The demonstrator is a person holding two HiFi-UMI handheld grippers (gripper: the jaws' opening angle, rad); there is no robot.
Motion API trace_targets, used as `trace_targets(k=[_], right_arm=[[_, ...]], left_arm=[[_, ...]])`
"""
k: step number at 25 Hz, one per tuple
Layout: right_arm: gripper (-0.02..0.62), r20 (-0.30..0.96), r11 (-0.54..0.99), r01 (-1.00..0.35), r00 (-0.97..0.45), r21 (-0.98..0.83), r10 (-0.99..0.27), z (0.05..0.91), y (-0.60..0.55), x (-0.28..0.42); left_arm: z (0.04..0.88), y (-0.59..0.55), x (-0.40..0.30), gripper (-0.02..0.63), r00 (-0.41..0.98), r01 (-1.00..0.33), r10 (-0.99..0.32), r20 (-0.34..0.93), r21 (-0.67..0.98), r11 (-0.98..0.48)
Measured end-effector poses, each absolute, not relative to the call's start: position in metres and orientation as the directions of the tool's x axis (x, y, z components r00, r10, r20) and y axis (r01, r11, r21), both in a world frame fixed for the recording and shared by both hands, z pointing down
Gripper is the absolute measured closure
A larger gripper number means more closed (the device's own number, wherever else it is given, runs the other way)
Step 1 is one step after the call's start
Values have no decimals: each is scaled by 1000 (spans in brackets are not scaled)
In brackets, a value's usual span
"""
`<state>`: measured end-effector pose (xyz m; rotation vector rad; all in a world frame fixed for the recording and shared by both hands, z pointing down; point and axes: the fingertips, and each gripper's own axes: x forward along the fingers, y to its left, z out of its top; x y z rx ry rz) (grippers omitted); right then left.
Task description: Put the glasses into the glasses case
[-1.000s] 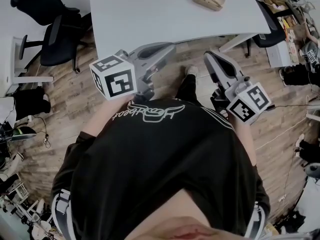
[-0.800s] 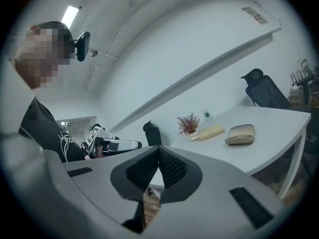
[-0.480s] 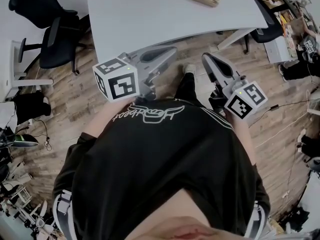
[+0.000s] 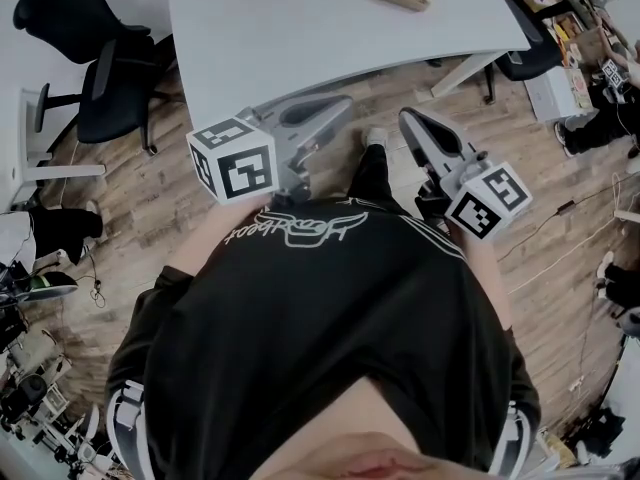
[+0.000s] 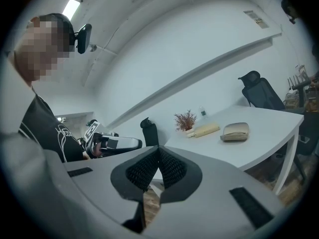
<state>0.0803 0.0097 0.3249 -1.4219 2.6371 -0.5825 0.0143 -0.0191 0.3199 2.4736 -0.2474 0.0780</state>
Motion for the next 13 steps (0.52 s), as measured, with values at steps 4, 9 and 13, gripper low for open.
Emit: trace_targets(k=[4, 9, 13], right_arm=[[588, 97, 495, -786, -563, -369, -821, 325, 11, 82], [588, 92, 499, -782, -566, -374, -819, 327, 11, 83], [588, 89, 508, -777, -574, -371, -814, 330, 10, 83]], left_arm=[[322, -18, 16, 601, 980, -199, -155, 125, 602, -773], [324, -17, 16, 600, 978, -207, -158, 134, 600, -773], [327, -18, 18, 600, 977, -212, -162, 137, 600, -771]])
